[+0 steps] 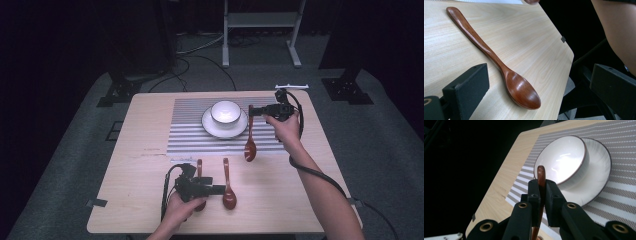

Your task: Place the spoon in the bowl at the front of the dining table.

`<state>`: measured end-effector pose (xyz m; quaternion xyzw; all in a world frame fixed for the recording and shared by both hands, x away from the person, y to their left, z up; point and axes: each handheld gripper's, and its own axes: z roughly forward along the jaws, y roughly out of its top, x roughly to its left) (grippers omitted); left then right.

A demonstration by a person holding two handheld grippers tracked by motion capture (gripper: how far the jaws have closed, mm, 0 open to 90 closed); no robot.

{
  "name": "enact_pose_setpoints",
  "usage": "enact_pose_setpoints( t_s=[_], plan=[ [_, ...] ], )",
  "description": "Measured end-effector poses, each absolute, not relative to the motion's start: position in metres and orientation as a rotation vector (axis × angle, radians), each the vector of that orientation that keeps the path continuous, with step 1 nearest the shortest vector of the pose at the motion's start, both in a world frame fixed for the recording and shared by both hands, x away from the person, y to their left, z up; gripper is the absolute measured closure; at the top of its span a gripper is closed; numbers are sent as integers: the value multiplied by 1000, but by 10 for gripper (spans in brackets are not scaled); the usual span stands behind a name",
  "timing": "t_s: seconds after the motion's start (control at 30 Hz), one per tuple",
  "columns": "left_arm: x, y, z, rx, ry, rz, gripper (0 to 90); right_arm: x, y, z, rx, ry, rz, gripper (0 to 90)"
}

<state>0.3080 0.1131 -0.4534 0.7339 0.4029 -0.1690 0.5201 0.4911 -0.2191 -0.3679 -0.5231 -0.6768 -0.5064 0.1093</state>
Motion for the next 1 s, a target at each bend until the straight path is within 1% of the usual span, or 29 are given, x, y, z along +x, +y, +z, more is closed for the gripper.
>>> enact_pose_setpoints(
  t_s=[0.5, 1.0],
  plan=[
    [309, 117, -451, 1746, 961, -396, 11, 523, -201, -353, -1595, -1961, -1519, 829],
    [311, 123, -451, 1741, 960, -384, 11, 542, -188, -341, -1628, -1964, -1532, 828]
  ],
)
